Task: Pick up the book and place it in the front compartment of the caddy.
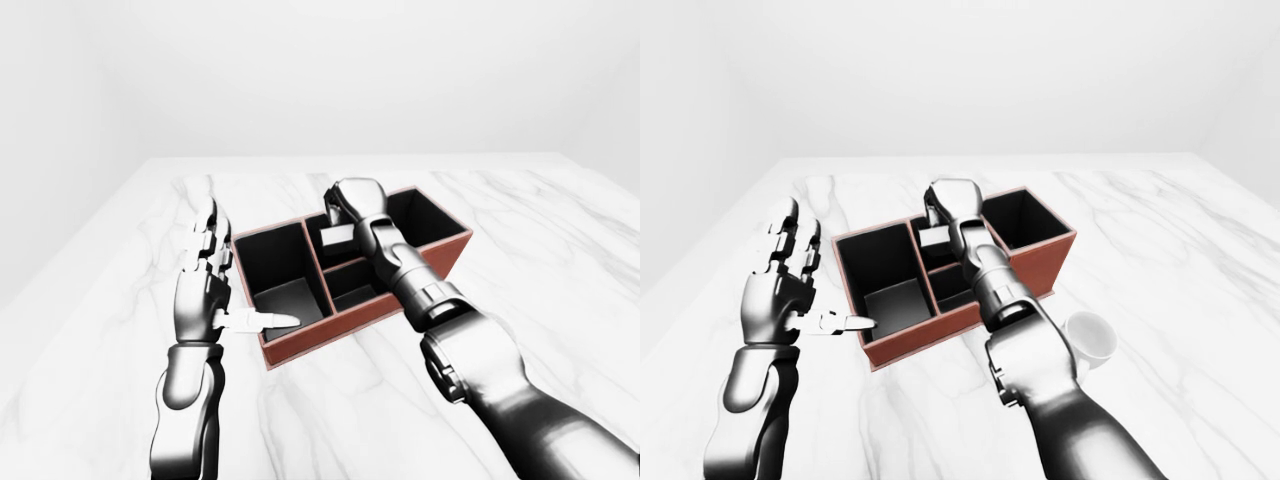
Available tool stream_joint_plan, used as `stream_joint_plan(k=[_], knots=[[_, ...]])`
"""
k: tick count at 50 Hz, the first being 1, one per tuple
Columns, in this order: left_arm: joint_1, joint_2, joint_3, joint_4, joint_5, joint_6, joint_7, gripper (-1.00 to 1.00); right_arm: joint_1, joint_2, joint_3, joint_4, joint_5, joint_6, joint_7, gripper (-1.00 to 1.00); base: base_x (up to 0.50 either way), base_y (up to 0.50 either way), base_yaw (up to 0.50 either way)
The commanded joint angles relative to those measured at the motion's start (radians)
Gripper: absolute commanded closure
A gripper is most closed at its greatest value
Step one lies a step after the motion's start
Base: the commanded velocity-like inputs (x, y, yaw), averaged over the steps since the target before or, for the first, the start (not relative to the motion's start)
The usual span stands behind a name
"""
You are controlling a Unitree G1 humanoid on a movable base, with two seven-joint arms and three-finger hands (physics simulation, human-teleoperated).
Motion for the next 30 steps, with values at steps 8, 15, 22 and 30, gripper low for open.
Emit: stream_joint_plan(k=[8,15,22,30], knots=[[0.002,0.0,0.0,-0.011,-0.002,0.0,-0.001,-1.0,-0.008,0.011,-0.01,-0.005,-0.038,0.0,-0.042,1.0,0.0,0.0,0.0],[0.003,0.0,0.0,-0.01,-0.003,0.0,-0.001,-1.0,-0.007,0.014,-0.009,-0.006,-0.042,0.0,-0.044,1.0,0.0,0.0,0.0],[0.003,-0.001,-0.003,-0.007,-0.001,0.0,-0.001,-1.0,-0.003,0.012,-0.006,-0.003,-0.053,0.0,-0.054,1.0,0.0,0.0,0.0],[0.003,-0.001,-0.004,-0.002,-0.001,0.0,0.0,-1.0,-0.002,0.014,-0.007,-0.001,-0.055,0.0,-0.058,1.0,0.0,0.0,0.0]])
